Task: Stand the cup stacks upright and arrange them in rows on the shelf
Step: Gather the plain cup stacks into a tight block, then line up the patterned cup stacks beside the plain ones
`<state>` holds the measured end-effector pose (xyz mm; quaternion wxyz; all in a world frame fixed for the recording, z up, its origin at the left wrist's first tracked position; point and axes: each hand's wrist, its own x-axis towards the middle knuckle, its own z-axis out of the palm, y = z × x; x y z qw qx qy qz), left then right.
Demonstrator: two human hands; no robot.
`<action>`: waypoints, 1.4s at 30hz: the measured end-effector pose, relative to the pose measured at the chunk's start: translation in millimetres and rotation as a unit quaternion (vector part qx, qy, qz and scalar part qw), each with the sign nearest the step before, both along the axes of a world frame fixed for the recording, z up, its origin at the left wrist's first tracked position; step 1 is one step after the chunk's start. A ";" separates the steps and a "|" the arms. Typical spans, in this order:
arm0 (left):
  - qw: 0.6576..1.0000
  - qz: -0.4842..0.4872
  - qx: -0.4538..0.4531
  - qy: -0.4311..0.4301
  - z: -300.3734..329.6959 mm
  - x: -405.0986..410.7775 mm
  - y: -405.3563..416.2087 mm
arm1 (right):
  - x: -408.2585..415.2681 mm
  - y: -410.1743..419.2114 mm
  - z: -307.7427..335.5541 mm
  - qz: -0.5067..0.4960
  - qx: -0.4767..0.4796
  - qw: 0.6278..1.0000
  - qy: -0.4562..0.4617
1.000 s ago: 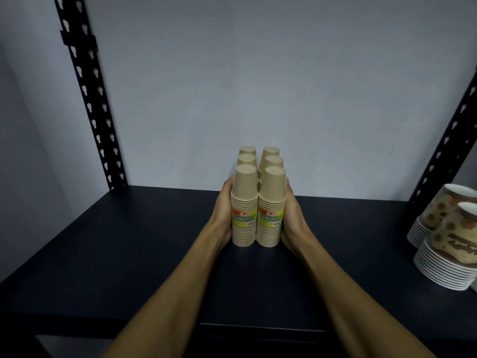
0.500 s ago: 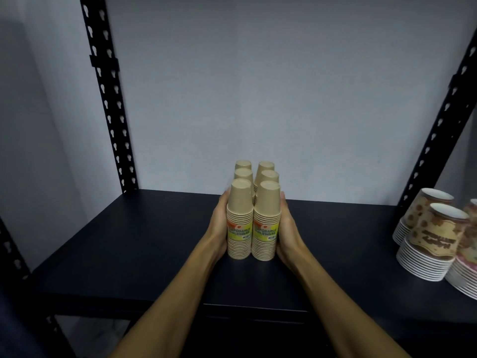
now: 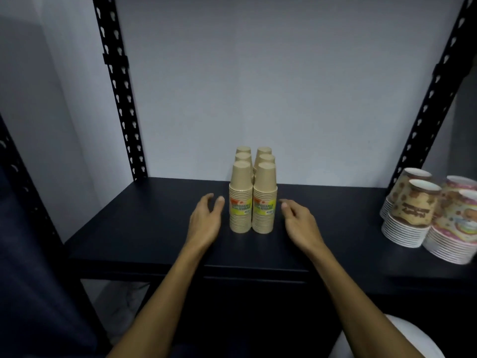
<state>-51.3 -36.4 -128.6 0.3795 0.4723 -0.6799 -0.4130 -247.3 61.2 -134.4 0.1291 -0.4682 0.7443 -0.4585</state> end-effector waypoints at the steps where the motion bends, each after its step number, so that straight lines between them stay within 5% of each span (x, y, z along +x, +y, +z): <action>1: 0.996 -0.008 -0.045 -0.072 -6.2 9.7 8.3 | -0.7 7.3 -4.3 -0.002 0.064 0.994 0.087; 5: 0.913 -0.047 -0.153 -0.375 -27.9 26.1 34.4 | 9.7 30.7 -14.6 0.006 0.235 0.936 0.260; 8: 0.896 -0.030 -0.175 -0.407 -34.4 29.6 52.3 | 17.7 48.6 -15.0 0.010 0.255 0.929 0.269; 14: 0.910 -0.002 -0.221 -0.350 -45.4 30.8 100.1 | 27.8 91.4 -22.6 0.013 0.217 0.932 0.289; 19: 0.903 -0.104 -0.295 -0.296 -41.1 -16.0 145.8 | 9.3 122.9 -31.1 -0.033 0.148 0.941 0.303; 26: 0.901 -0.273 -0.255 -0.219 -2.1 -121.9 153.6 | -78.4 181.3 -9.4 -0.184 0.056 0.941 0.277; 33: 0.907 -0.328 -0.231 -0.125 50.2 -237.8 153.5 | -147.3 217.2 29.8 -0.310 -0.045 0.921 0.234; 42: 0.907 -0.343 -0.224 -0.102 92.0 -301.2 136.2 | -187.6 196.8 51.3 -0.278 -0.061 0.945 0.160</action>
